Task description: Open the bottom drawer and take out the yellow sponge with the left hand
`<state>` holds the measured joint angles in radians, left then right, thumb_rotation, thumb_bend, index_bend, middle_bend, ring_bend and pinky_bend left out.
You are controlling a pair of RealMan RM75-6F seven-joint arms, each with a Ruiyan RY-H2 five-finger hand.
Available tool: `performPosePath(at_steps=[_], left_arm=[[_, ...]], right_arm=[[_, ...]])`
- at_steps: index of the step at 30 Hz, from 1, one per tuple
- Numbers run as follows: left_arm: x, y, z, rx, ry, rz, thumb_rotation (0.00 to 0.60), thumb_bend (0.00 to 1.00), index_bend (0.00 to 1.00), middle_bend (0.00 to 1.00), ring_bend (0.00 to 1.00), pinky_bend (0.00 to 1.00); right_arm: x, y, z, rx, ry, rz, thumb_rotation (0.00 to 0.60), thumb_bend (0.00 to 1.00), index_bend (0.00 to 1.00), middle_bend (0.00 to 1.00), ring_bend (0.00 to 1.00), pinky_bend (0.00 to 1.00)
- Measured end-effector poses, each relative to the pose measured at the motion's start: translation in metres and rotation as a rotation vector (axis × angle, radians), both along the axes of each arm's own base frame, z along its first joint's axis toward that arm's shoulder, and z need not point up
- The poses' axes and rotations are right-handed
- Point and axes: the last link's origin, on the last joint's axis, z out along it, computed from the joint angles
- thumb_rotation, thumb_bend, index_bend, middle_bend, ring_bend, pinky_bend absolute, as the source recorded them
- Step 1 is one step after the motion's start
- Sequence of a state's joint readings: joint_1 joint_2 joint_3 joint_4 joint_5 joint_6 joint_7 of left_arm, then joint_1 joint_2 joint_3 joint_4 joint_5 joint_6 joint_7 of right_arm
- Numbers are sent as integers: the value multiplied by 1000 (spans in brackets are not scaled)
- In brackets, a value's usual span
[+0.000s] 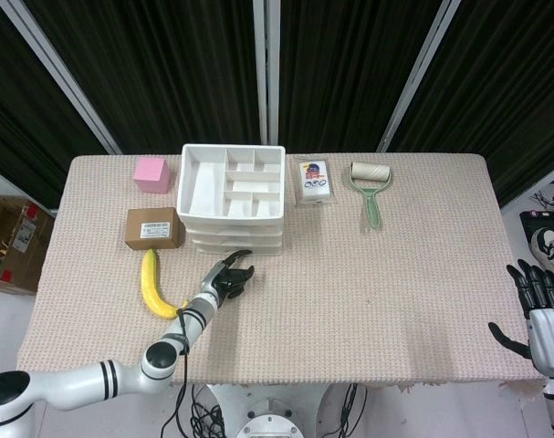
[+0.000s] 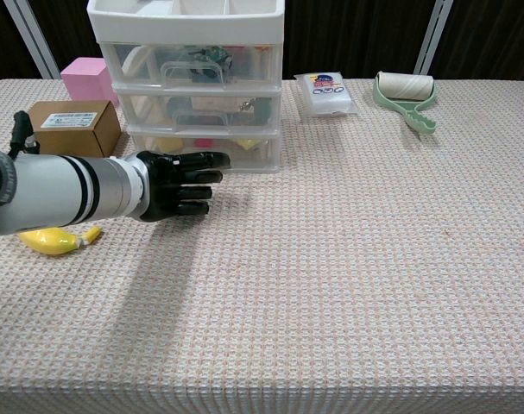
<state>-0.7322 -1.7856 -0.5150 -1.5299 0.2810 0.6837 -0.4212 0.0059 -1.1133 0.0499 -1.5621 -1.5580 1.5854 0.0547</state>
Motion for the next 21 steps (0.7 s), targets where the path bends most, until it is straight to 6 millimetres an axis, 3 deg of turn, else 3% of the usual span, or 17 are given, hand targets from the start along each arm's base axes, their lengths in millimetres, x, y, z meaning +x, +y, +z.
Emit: performPosePath(at_steps=[9,21], left_arm=[[1,5,-2,-12,-22,23,600,483,375,883,992,1000],[-4,-7,1,-59,-54,13,600,488,438,883,993,1000]], right_arm=[[-2,0,0,1,-1,-4,600,120,0,0,0,0],[-2,-1,-2,5,-4,-5,600,119,0,0,0,0]])
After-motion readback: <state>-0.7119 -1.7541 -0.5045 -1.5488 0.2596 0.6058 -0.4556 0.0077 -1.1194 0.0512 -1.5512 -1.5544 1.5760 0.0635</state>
